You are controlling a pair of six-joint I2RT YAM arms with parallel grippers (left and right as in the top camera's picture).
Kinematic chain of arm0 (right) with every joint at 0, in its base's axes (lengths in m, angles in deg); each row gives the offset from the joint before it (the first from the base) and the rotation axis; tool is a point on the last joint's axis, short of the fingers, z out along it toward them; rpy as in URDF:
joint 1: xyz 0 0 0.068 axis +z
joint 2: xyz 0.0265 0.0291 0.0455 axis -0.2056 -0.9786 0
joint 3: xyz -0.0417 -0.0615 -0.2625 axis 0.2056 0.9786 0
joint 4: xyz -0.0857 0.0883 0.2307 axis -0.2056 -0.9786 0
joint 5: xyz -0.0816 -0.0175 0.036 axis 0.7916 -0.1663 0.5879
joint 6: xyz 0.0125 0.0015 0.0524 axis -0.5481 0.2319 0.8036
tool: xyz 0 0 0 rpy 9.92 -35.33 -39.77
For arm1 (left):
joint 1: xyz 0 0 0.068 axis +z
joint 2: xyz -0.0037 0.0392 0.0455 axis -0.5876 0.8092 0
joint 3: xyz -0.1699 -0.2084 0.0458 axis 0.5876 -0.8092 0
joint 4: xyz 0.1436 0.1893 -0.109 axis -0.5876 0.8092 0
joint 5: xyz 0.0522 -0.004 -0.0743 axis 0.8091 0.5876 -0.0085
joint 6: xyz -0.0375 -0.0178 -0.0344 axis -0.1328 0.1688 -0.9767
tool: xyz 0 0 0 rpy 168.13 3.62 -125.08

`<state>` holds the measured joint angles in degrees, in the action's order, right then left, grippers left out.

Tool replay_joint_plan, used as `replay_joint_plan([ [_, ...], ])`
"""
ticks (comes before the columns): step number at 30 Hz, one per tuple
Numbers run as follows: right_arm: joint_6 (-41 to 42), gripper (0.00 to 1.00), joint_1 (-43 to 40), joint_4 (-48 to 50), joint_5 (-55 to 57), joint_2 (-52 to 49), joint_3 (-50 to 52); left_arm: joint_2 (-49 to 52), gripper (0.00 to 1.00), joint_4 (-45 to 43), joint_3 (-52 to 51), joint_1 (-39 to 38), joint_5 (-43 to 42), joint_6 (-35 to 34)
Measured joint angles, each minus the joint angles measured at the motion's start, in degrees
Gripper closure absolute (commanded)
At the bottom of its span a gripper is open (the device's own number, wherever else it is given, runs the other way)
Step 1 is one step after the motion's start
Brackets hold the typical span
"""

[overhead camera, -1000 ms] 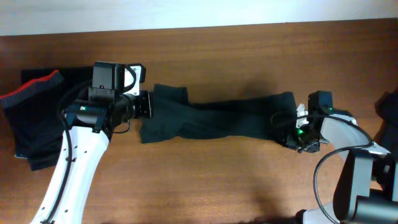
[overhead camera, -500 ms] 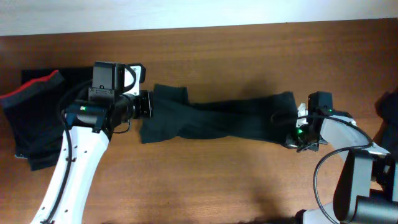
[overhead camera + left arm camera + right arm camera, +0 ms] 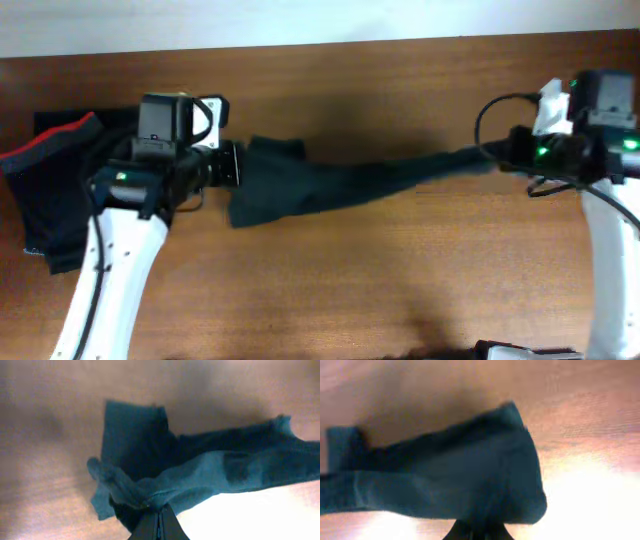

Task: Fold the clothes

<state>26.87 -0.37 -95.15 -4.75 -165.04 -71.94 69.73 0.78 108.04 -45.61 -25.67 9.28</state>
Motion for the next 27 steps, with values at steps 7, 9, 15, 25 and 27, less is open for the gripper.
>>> replay_joint_plan([
  [7,-1.70,0.96,0.00,-3.13,0.26,-0.17,-7.23,-6.45,1.00,0.76,5.68,0.09,0.26,0.02],
  [9,-1.79,0.96,0.00,-3.37,0.70,-0.17,-7.52,-7.30,1.00,0.90,6.40,0.59,0.22,0.02],
  [15,-3.06,0.96,0.00,-3.65,1.29,-0.20,-7.52,-9.44,1.00,1.09,7.61,4.96,0.26,0.02],
  [25,-3.39,0.96,0.00,-7.54,4.33,2.21,-12.85,-12.15,1.00,3.67,15.26,7.43,0.20,0.02],
  [27,-3.43,0.96,0.00,-6.69,4.42,-0.20,-13.07,-10.16,1.00,2.56,15.39,7.41,0.20,0.02],
])
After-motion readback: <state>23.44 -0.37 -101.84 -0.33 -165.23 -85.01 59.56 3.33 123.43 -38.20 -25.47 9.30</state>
